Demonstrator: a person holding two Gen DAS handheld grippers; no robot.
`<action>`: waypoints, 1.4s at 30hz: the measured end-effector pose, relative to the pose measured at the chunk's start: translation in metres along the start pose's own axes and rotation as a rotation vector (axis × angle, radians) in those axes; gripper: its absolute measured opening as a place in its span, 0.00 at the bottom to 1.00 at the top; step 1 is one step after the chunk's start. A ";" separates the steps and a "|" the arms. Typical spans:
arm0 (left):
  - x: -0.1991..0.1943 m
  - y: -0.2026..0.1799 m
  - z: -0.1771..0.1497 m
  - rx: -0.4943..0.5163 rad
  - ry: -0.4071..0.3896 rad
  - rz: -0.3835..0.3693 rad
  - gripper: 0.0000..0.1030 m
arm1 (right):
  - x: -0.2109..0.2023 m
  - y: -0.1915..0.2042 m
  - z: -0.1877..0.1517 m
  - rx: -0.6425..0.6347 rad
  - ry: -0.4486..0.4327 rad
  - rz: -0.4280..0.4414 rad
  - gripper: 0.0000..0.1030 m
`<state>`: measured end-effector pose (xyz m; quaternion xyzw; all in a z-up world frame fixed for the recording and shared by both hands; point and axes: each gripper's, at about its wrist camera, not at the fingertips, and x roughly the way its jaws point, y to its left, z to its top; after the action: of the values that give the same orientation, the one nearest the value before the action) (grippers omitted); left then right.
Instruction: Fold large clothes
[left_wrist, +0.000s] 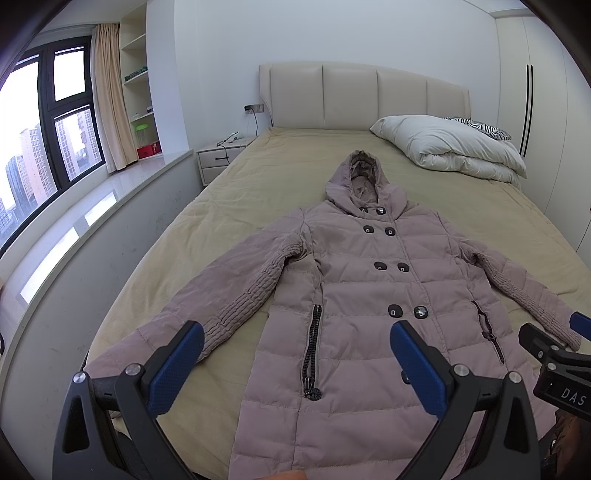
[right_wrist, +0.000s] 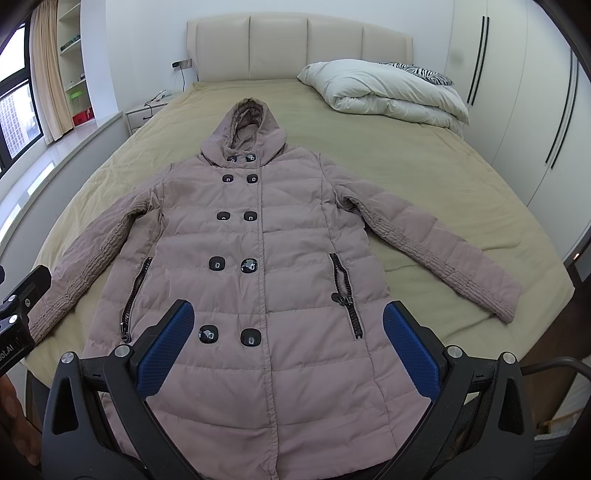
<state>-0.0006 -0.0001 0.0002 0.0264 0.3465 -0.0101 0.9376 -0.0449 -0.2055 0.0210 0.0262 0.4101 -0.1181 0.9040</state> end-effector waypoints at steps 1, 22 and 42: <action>0.000 0.000 0.000 0.000 0.000 0.000 1.00 | 0.000 0.000 0.000 0.000 0.000 0.001 1.00; 0.000 0.000 0.000 0.000 0.002 0.000 1.00 | 0.004 0.002 -0.005 0.001 0.006 0.003 1.00; 0.000 -0.004 0.000 0.006 0.005 0.002 1.00 | 0.006 0.003 -0.010 0.004 0.011 0.003 1.00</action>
<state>-0.0007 -0.0039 0.0004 0.0294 0.3487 -0.0103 0.9367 -0.0477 -0.2019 0.0092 0.0291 0.4149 -0.1176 0.9018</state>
